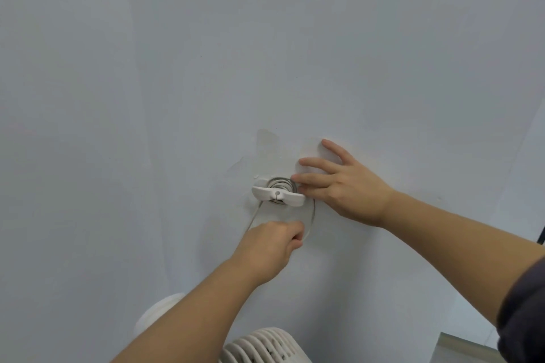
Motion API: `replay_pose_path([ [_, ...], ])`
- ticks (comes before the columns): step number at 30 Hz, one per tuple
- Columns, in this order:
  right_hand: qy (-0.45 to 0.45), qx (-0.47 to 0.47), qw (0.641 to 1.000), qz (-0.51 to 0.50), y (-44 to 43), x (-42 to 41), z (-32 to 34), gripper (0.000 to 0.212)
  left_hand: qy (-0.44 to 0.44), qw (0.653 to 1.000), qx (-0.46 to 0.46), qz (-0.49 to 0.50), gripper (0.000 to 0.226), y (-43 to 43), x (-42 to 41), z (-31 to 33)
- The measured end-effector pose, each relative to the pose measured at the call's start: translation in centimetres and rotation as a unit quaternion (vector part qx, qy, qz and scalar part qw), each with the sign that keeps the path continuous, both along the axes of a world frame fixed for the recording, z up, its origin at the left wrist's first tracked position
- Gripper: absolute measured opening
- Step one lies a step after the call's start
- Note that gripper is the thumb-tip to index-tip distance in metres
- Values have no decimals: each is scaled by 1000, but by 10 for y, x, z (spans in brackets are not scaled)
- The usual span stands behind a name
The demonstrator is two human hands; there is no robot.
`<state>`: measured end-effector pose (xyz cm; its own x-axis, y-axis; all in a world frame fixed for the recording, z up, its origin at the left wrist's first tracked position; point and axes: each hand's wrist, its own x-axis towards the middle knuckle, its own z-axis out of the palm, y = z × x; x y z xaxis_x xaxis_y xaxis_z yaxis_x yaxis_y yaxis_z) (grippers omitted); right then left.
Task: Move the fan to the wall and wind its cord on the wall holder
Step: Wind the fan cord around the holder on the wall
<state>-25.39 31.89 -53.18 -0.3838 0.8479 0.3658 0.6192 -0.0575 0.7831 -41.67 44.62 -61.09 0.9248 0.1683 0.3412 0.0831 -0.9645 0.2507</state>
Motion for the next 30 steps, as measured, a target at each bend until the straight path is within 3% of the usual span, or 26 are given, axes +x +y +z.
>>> replay_pose_path([
  [10, 44, 5, 999, 10, -2, -6, -5, 39, 100, 985, 138, 41, 9, 8, 5, -3],
  [15, 60, 12, 998, 12, -1, -8, -6, 36, 140, 966, 193, 101, 27, 12, 4, -2],
  [22, 121, 64, 990, 23, 3, -17, -15, 29, 120, 967, 157, 163, 26, 21, -4, -2],
  [30, 118, 128, 982, -76, 35, -46, -26, 30, 8, 973, 82, 214, 10, 37, -18, -8],
])
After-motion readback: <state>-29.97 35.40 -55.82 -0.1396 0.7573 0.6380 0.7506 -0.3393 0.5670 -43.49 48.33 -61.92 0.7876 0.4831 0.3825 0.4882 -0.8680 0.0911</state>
